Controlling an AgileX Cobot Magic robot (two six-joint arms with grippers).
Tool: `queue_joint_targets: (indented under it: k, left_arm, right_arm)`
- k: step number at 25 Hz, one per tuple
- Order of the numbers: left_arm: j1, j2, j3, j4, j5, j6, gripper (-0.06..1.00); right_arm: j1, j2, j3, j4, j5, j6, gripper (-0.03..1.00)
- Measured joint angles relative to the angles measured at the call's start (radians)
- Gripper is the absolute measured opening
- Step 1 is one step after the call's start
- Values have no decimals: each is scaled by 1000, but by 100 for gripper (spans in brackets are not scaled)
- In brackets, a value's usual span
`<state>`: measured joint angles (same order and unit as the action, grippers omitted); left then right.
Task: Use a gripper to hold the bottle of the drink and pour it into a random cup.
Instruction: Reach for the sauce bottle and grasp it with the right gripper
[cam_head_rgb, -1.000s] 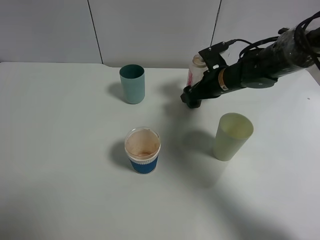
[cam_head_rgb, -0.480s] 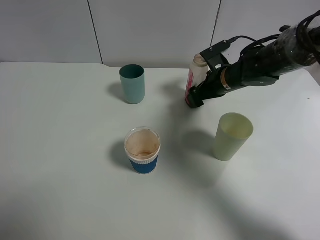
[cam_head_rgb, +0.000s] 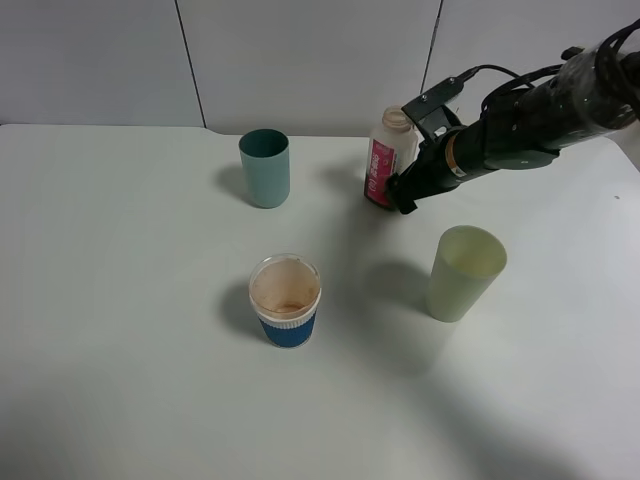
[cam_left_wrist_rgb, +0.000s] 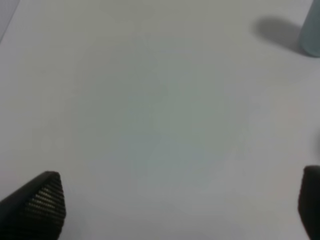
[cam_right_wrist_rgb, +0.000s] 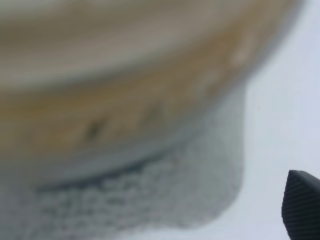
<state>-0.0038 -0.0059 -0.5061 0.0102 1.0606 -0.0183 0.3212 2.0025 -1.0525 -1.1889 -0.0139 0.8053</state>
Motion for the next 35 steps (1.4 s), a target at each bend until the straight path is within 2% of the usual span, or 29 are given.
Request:
queue_joint_targets:
  k: [9,17,23,26,32,35]
  left_arm:
    - [0,0,0,0,0,0,93]
    - [0,0,0,0,0,0,93]
    - [0,0,0,0,0,0,93]
    - [0,0,0,0,0,0,93]
    - [0,0,0,0,0,0,93]
    - [0,0,0,0,0,0,93]
  right_arm:
    - [0,5,2,-40,-191,-9,89]
    - [-7,5,2,-40,-214,-9,89]
    - [-19,5,2,1,-228,-9,89]
    - [-20,5,2,24,-233,-9,80]
    - [-21,5,2,38,-245,-9,38]
    - [-21,5,2,38,-247,-9,37]
